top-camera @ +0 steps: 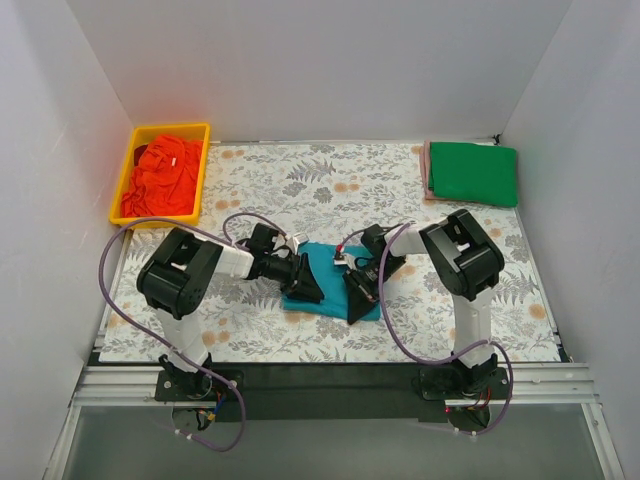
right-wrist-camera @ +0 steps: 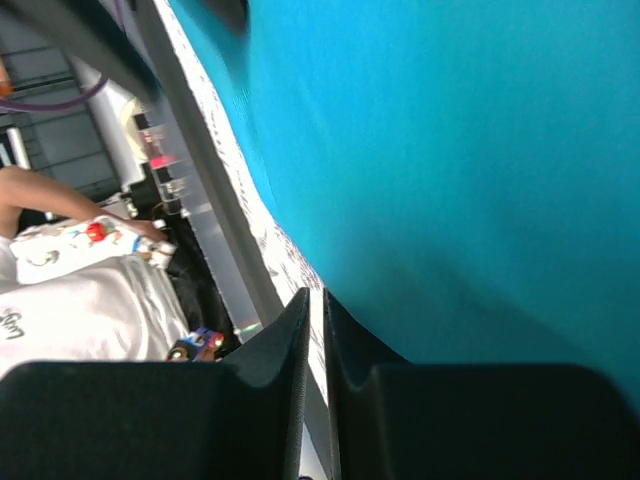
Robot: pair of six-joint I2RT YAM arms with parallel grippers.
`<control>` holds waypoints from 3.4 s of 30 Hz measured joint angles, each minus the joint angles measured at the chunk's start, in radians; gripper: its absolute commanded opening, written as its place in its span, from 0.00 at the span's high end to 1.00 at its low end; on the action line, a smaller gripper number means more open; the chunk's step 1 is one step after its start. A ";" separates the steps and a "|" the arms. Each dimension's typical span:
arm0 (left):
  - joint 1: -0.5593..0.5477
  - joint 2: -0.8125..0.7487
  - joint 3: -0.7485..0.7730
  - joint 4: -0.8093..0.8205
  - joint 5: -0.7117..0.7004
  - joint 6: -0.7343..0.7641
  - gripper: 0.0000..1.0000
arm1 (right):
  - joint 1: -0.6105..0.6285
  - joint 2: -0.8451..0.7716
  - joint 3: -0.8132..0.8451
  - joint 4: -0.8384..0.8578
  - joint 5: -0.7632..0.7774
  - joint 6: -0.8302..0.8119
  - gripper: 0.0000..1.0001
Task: Fold and stack the t-shirts
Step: Fold the tshirt
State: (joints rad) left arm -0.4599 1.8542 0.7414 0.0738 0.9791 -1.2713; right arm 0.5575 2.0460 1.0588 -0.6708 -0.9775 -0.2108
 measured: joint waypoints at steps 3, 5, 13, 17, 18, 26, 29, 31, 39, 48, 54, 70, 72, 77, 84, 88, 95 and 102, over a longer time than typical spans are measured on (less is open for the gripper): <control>0.045 0.004 0.000 -0.010 0.026 0.012 0.64 | -0.011 -0.035 -0.020 0.000 0.041 0.006 0.83; 0.074 -0.003 0.000 -0.023 0.040 0.034 0.60 | -0.028 -0.061 -0.035 -0.001 0.065 0.003 0.85; 0.082 -0.294 -0.026 -0.119 0.033 0.135 0.55 | -0.053 -0.365 -0.084 0.021 0.116 -0.060 0.76; 0.057 -0.433 -0.037 -0.100 0.049 0.141 0.57 | -0.042 -0.455 -0.035 0.063 0.056 -0.026 0.75; 0.054 -0.435 -0.045 -0.095 0.053 0.140 0.58 | -0.036 -0.442 -0.021 0.080 0.042 -0.015 0.75; 0.092 -0.214 -0.113 -0.097 0.032 0.122 0.59 | 0.050 -0.168 0.046 0.204 -0.010 0.096 0.77; 0.145 -0.120 -0.109 -0.103 0.038 0.127 0.58 | 0.064 -0.081 0.028 0.215 0.033 0.102 0.78; 0.172 -0.082 -0.094 -0.123 0.071 0.134 0.58 | 0.047 -0.040 0.011 0.206 0.021 0.121 0.78; 0.291 -0.026 -0.081 -0.172 0.188 0.188 0.53 | -0.021 -0.029 -0.008 0.180 0.002 0.137 0.79; 0.309 -0.231 -0.043 -0.362 0.208 0.380 0.50 | -0.024 -0.144 -0.021 0.099 0.083 -0.003 0.75; 0.319 -0.270 0.106 -0.306 0.225 0.369 0.52 | -0.045 -0.249 0.186 0.054 0.079 -0.017 0.67; 0.439 0.249 0.294 0.140 0.106 -0.010 0.55 | -0.196 0.297 0.571 0.337 -0.031 0.281 0.72; 0.444 0.256 0.296 0.161 0.113 -0.034 0.55 | -0.211 0.303 0.589 0.340 -0.022 0.284 0.72; 0.444 0.251 0.296 0.197 0.109 -0.053 0.51 | -0.223 0.312 0.626 0.343 0.006 0.283 0.69; 0.451 0.022 0.296 0.069 0.013 0.148 0.44 | -0.243 0.205 0.645 0.329 0.100 0.274 0.45; 0.426 -0.241 0.297 -0.022 -0.093 0.394 0.44 | -0.256 -0.026 0.607 0.317 0.172 0.233 0.40; 0.108 -0.526 0.200 -0.107 -0.322 0.786 0.44 | -0.300 -0.425 0.456 0.301 0.264 0.188 0.37; -0.237 -0.500 0.048 -0.111 -0.586 1.037 0.48 | -0.564 -0.437 0.182 0.349 0.159 0.409 0.26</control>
State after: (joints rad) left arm -0.6971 1.3540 0.7898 -0.0372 0.3935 -0.2340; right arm -0.0063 1.6089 1.2411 -0.3222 -0.8185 0.1982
